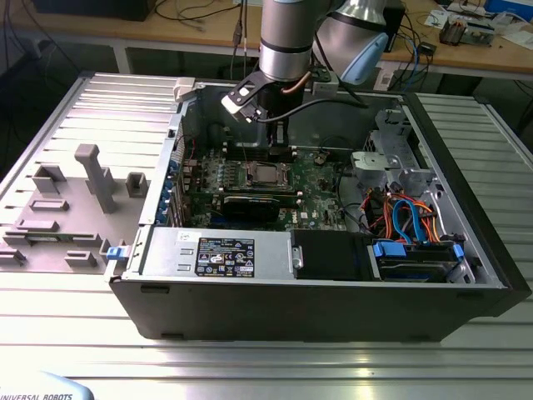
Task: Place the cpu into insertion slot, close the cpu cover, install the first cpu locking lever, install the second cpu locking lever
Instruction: 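Close the cpu cover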
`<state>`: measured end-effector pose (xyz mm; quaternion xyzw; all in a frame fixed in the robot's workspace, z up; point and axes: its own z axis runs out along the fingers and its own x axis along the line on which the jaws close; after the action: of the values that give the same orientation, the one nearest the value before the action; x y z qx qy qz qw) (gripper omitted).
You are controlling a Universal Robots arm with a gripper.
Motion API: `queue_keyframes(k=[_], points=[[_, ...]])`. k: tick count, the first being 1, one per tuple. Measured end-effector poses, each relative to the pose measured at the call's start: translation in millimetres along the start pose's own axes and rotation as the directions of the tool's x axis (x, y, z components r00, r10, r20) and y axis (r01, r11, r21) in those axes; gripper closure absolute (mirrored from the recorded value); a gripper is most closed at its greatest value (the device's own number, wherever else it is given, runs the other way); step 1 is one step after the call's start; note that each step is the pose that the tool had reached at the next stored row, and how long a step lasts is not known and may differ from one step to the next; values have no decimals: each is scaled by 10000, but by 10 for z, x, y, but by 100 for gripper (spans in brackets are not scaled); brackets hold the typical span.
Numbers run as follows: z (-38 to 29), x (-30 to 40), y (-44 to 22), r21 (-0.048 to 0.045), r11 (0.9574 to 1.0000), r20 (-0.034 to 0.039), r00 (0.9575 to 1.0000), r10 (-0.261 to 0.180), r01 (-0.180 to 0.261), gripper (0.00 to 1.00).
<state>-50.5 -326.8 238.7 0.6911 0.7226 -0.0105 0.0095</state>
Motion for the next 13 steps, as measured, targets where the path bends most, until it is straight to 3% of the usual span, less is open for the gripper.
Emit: queue_keyframes(k=[13], points=[[42,4,-59,13,10000,1,10000,-2,2,89]])
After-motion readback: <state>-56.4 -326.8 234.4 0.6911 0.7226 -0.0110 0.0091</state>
